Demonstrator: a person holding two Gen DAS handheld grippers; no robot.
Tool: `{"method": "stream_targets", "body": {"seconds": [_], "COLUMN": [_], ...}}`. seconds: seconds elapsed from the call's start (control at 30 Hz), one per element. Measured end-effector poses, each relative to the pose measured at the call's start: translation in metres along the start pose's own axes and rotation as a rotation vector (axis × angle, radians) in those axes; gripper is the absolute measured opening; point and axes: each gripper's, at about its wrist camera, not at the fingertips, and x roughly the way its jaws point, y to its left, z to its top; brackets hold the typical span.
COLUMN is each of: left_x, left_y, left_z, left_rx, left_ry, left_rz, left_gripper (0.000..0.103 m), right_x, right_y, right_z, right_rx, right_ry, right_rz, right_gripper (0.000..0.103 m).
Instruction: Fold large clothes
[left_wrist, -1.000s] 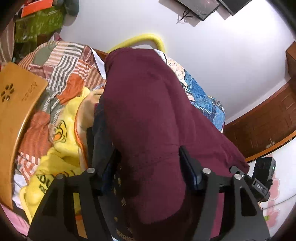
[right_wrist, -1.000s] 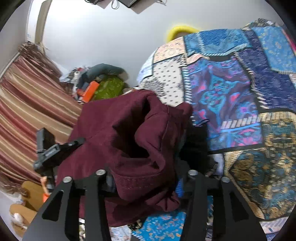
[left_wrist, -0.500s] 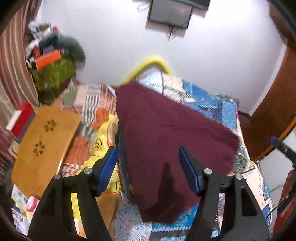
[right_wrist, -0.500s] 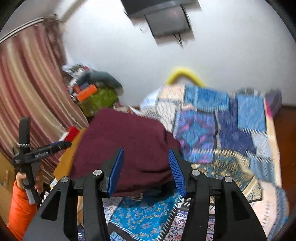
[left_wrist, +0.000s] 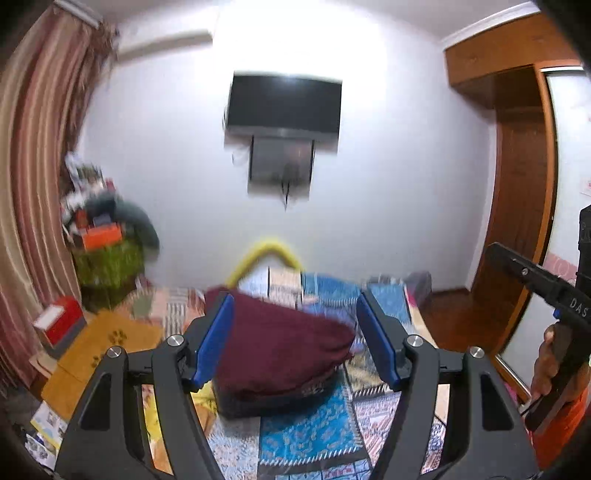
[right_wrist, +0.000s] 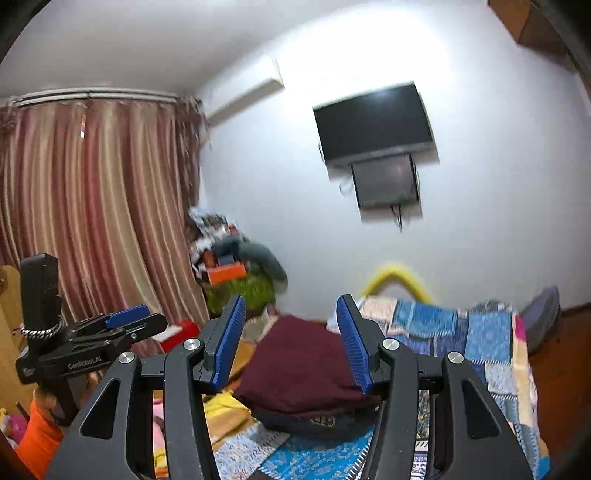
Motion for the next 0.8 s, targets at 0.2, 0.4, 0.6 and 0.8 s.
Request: {"method": "stream_targets", "body": {"seconds": [0.2, 0.4, 0.6, 0.8], "left_x": [-0.056, -0.076, -0.080, -0.080], "left_y": [-0.038, -0.051, -0.048, -0.045], "left_z": [-0.020, -0.044, -0.056, -0.064], "left_rx": [0.062, 0.049, 0.018, 0.001], "left_ry": [-0.148, -0.184, -0.193, -0.174], "left_rz": [0.066, 0.103, 0.166, 0.186], "left_gripper": [0.067, 0.073, 0.100, 0.102], "right_x": [-0.039, -0.039, -0.042, -0.042], "right_y": [0.034, 0.041, 0.044, 0.038], "right_z": [-0.015, -0.031, -0.035, -0.037], "right_rx": [-0.061, -0.091, -0.095, -0.076], "right_ry": [-0.092, -0.125, -0.128, -0.113], "right_rz": [-0.040, -0.101, -0.160, -0.188], "right_gripper": [0.054, 0.080, 0.099, 0.103]}}
